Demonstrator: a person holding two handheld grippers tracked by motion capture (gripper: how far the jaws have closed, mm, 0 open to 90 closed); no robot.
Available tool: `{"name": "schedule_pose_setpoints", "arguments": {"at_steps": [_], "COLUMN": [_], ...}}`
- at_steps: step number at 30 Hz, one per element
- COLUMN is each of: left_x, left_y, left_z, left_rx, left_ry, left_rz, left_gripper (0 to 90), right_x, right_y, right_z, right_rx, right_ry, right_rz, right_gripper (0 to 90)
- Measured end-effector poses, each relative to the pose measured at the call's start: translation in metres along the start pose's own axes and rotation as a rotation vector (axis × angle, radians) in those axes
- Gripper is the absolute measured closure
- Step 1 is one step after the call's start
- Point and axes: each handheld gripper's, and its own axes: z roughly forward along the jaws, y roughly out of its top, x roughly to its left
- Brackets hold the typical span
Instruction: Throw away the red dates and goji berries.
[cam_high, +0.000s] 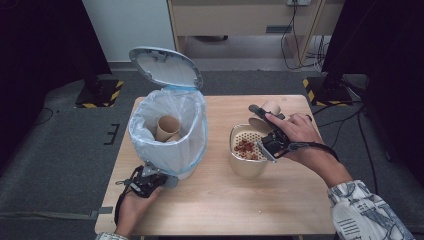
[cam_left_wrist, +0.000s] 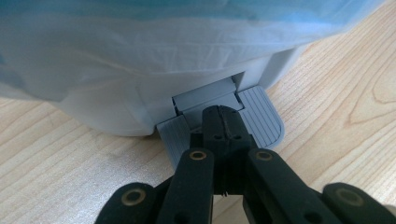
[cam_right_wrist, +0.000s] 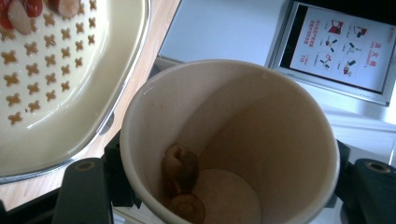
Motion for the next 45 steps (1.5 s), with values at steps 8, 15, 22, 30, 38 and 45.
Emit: {"name": "schedule_pose_setpoints", "arguments": {"at_steps": [8, 15, 22, 30, 38, 45], "left_x": [0.001, 0.0, 0.0, 0.001, 0.0, 0.0], "left_y": [0.0, 0.0, 0.0, 0.0, 0.0, 0.0], "left_z": [0.0, 0.0, 0.0, 0.0, 0.0, 0.0], "left_rx": [-0.002, -0.002, -0.001, -0.002, -0.001, -0.002], "left_ry": [-0.004, -0.003, -0.003, -0.003, -0.002, -0.003], "left_rz": [-0.006, -0.005, -0.005, -0.007, -0.004, -0.005], "left_gripper": [90.0, 90.0, 90.0, 90.0, 90.0, 90.0], "right_x": [0.002, 0.002, 0.0, 0.006, 0.003, -0.004], "right_y": [0.002, -0.005, -0.004, -0.009, -0.01, -0.018], "right_z": [-0.006, -0.004, -0.008, -0.001, -0.002, -0.005], "right_rx": [-0.015, 0.008, 0.013, 0.03, 0.014, -0.03], "right_ry": [-0.002, 0.008, -0.003, 0.027, 0.021, 0.024], "right_rz": [-0.013, -0.003, -0.013, 0.002, 0.047, 0.251], "right_gripper": [30.5, 30.4, 30.0, 30.0, 29.7, 29.5]}}
